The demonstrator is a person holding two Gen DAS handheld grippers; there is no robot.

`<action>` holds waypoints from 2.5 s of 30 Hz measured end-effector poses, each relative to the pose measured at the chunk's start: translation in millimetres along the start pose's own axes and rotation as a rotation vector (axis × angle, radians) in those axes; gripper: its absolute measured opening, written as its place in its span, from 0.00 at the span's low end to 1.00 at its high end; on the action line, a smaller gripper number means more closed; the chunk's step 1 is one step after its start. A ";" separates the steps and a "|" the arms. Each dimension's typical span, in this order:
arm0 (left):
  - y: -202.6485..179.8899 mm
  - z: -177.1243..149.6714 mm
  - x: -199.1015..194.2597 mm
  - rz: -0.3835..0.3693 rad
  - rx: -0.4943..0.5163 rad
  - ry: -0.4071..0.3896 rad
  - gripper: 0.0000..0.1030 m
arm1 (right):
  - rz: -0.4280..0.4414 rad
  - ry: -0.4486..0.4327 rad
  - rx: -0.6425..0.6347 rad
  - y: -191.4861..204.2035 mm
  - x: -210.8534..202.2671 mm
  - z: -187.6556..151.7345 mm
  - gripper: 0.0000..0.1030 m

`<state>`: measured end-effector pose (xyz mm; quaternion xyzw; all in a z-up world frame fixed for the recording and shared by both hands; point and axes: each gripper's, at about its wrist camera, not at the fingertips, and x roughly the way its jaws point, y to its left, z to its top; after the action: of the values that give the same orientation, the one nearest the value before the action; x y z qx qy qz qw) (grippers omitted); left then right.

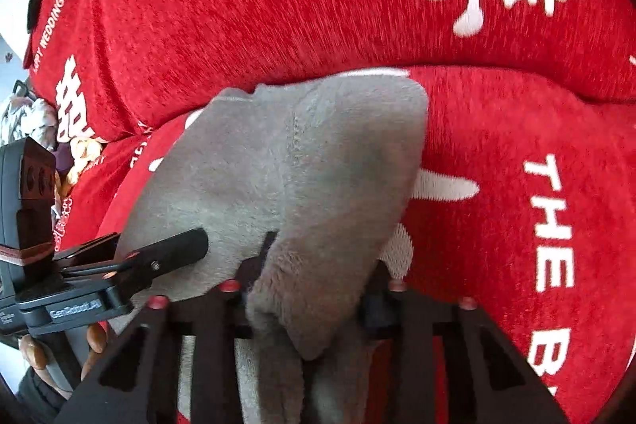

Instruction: Fold small clothes

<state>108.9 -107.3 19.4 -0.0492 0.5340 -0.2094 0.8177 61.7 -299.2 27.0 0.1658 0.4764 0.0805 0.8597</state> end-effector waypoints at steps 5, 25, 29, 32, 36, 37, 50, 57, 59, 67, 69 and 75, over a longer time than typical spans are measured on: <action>-15.0 0.8 -16.0 0.060 0.076 -0.032 0.44 | -0.027 -0.060 -0.047 19.8 -20.2 -4.8 0.29; -28.5 -35.8 -60.1 0.076 0.117 -0.081 0.42 | -0.070 -0.114 -0.098 55.0 -66.3 -40.1 0.28; -28.0 -43.8 -70.0 0.079 0.120 -0.091 0.42 | -0.074 -0.125 -0.109 63.8 -73.6 -47.6 0.28; -27.7 -50.2 -77.9 0.082 0.122 -0.101 0.42 | -0.076 -0.134 -0.117 71.0 -79.1 -53.0 0.28; -27.0 -59.5 -88.2 0.084 0.121 -0.112 0.42 | -0.079 -0.141 -0.125 80.6 -86.0 -60.9 0.28; -26.9 -61.9 -90.2 0.086 0.123 -0.113 0.42 | -0.082 -0.142 -0.129 83.8 -87.7 -63.9 0.28; -21.2 -95.6 -114.2 0.093 0.129 -0.128 0.42 | -0.107 -0.157 -0.161 112.9 -103.5 -97.1 0.28; -19.3 -110.6 -126.6 0.093 0.131 -0.138 0.42 | -0.109 -0.166 -0.170 123.1 -111.3 -111.9 0.28; -18.5 -113.8 -128.7 0.093 0.131 -0.138 0.42 | -0.108 -0.166 -0.170 125.2 -112.4 -115.4 0.28; -17.1 -128.3 -135.8 0.096 0.139 -0.145 0.42 | -0.110 -0.170 -0.176 131.8 -116.7 -128.6 0.28; -17.0 -133.5 -138.6 0.098 0.144 -0.147 0.42 | -0.111 -0.172 -0.179 135.0 -118.9 -134.7 0.28; -16.9 -145.0 -145.1 0.101 0.148 -0.146 0.42 | -0.108 -0.174 -0.175 140.7 -122.5 -150.4 0.28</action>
<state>-75.2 -44.6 86.6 0.0232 0.4578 -0.2026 0.8654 -128.1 -173.1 101.1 0.0704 0.3994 0.0607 0.9121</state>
